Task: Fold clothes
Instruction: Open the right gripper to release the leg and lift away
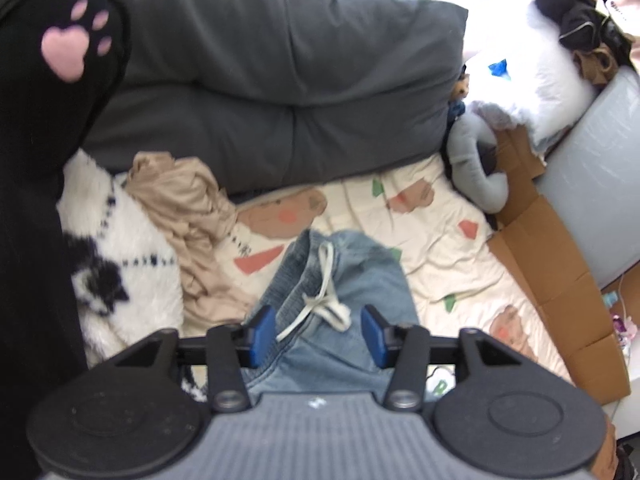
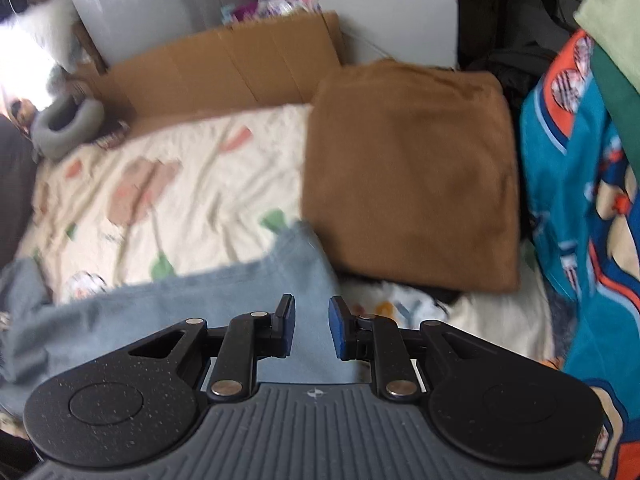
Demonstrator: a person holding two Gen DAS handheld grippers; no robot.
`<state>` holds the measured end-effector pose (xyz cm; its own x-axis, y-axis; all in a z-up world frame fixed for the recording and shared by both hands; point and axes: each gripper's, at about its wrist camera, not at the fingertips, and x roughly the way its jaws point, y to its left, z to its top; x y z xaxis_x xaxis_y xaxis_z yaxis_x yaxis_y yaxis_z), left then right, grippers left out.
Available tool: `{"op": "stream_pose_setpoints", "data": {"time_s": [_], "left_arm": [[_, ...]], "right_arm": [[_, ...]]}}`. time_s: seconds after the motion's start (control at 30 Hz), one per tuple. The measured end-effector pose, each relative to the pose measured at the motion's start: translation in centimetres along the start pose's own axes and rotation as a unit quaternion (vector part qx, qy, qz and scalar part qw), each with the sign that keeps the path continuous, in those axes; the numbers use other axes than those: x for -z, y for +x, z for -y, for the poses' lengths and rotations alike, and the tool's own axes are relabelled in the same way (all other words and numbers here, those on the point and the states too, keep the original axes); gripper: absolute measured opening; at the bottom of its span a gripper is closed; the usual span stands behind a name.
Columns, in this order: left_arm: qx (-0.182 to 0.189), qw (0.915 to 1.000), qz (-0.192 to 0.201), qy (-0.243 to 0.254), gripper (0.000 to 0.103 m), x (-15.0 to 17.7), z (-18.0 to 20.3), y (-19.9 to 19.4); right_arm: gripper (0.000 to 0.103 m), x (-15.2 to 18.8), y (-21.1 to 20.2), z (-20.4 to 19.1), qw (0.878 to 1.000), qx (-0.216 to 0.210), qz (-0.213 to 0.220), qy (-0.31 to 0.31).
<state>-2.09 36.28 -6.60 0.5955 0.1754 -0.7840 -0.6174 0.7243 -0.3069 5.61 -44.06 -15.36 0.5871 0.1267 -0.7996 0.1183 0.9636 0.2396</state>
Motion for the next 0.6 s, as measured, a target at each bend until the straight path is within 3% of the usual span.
{"op": "stream_pose_setpoints", "data": {"time_s": [0.37, 0.6], "left_arm": [[0.022, 0.9985, 0.047, 0.020, 0.066, -4.0, 4.6, -5.5], [0.026, 0.9983, 0.045, 0.028, 0.069, -5.7, 5.7, -4.4]], "right_arm": [[0.037, -9.8, -2.4, -7.1, 0.993, -0.081, 0.070, -0.052], [0.044, -11.9, -0.7, -11.2, 0.988, -0.115, 0.073, -0.079]]}}
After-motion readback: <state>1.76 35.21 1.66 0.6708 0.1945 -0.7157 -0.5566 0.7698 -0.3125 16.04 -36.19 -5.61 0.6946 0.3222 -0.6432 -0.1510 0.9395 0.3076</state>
